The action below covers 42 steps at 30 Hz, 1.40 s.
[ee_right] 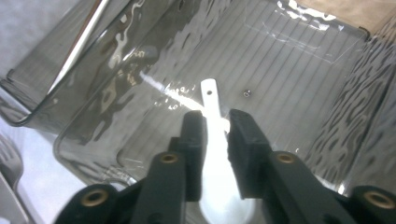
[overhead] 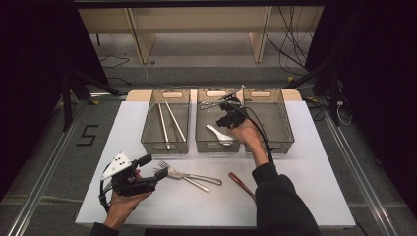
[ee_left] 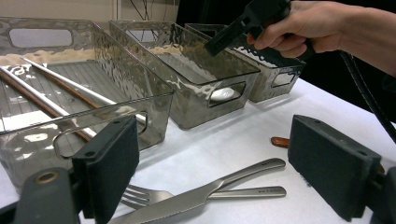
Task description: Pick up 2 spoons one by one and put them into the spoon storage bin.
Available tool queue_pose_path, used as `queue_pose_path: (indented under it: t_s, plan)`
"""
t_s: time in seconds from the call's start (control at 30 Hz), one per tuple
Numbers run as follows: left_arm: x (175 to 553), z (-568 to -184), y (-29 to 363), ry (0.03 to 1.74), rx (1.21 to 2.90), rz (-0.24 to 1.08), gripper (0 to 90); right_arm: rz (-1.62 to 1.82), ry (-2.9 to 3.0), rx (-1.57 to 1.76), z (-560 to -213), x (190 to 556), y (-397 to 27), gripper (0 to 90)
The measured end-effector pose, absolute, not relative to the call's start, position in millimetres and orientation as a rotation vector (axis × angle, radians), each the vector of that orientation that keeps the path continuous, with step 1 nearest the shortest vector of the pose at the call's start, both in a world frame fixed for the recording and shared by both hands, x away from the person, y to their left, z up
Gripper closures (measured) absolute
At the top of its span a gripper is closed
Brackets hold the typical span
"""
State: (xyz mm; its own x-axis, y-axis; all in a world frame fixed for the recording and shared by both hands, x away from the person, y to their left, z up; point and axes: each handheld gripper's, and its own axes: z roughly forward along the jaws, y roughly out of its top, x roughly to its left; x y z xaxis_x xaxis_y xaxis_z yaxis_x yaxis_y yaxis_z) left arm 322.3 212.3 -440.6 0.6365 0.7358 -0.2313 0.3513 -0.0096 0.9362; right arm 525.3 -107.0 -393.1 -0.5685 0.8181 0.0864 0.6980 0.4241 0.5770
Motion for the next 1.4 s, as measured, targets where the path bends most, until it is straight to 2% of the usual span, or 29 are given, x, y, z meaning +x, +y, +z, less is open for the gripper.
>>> queue_pose_path:
  t_s: [0.1, 0.2, 0.73, 1.0, 1.4]
  plan:
    - [322, -441, 212, 0.918, 1.613, 0.385, 16.2, 0.855, 2.481, 1.325, -389, 521, -109, 68.7]
    - [322, -441, 212, 0.920, 1.613, 0.383, 16.2, 0.868, 2.491, 1.295, -383, 515, -111, 59.0]
    - [323, -441, 212, 0.922, 1.614, 0.384, 16.2, 0.936, 2.547, 1.215, -361, 465, -129, 36.1]
    - [323, -442, 212, 0.924, 1.616, 0.384, 16.2, 0.921, 2.569, 1.202, -365, 434, -149, 32.9]
    - [323, -442, 211, 0.923, 1.621, 0.384, 16.2, 0.849, 2.613, 1.245, -393, 396, -176, 31.9]
